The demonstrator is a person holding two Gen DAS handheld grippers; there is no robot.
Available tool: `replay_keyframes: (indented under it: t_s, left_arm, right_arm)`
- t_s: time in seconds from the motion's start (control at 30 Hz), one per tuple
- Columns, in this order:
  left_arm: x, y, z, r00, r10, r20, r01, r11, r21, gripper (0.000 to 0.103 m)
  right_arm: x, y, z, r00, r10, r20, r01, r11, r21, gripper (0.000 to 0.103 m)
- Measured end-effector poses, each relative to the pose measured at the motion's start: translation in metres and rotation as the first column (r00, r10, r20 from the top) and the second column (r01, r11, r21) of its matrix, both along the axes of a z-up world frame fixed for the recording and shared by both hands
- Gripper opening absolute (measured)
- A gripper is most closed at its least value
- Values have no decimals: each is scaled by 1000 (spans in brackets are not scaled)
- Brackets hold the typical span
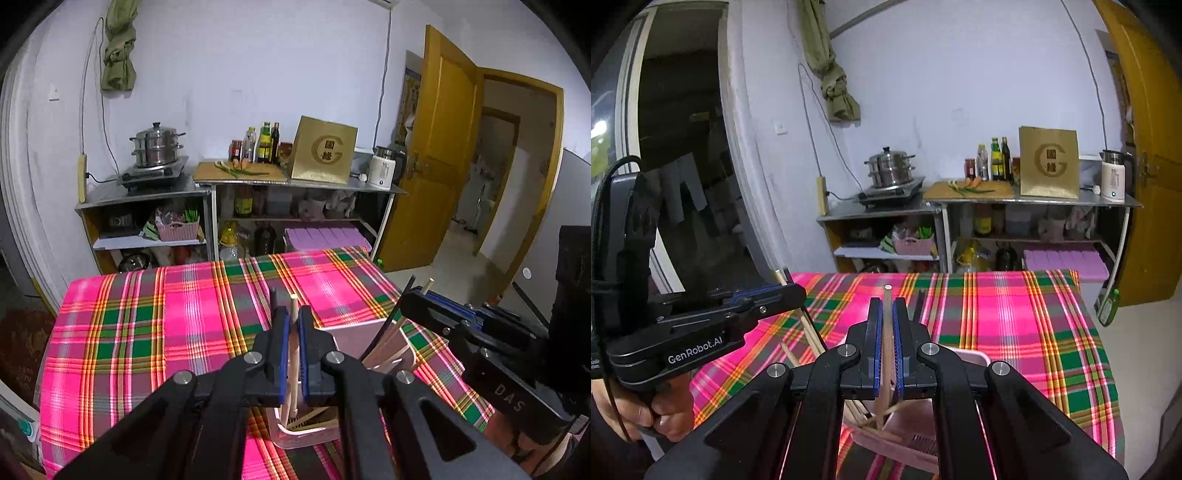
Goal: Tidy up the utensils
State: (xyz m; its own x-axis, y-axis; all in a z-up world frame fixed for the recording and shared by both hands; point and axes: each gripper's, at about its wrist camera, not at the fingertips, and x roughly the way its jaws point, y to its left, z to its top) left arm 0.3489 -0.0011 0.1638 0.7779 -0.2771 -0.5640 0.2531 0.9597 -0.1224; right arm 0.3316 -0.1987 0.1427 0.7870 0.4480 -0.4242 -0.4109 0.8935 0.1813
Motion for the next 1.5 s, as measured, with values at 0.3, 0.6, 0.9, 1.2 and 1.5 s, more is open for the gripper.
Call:
replay_keyframes:
  t_s: [0.3,0.6,0.9,1.2,1.5]
  left_arm:
    - [-2,-6,-5,1000,-2,-3,2,1000,24,6]
    - [-14,-5,0,1000,6,7,-6,1000,27,19]
    - [-60,10,5,998,20,53,-20,1000,0,21]
    - [-124,16,-15,996,41,83,-41,999,-7,26]
    - [-182,11,-56,996,42,73,-41,999,-15,27]
  right_arm:
    - [5,3,-14,998,25,-57,-26,999,-28,6]
    - [-12,-3,-11,999,29,-38,-30,999,-36,14]
    - [-51,-18,-1,1000,12,5,-12,999,-32,15]
    - [-110,-27,-15,1000,11,19,-11,1000,-22,38]
    - [-166,-35,-43,1000,-13,24,13,999,-35,38]
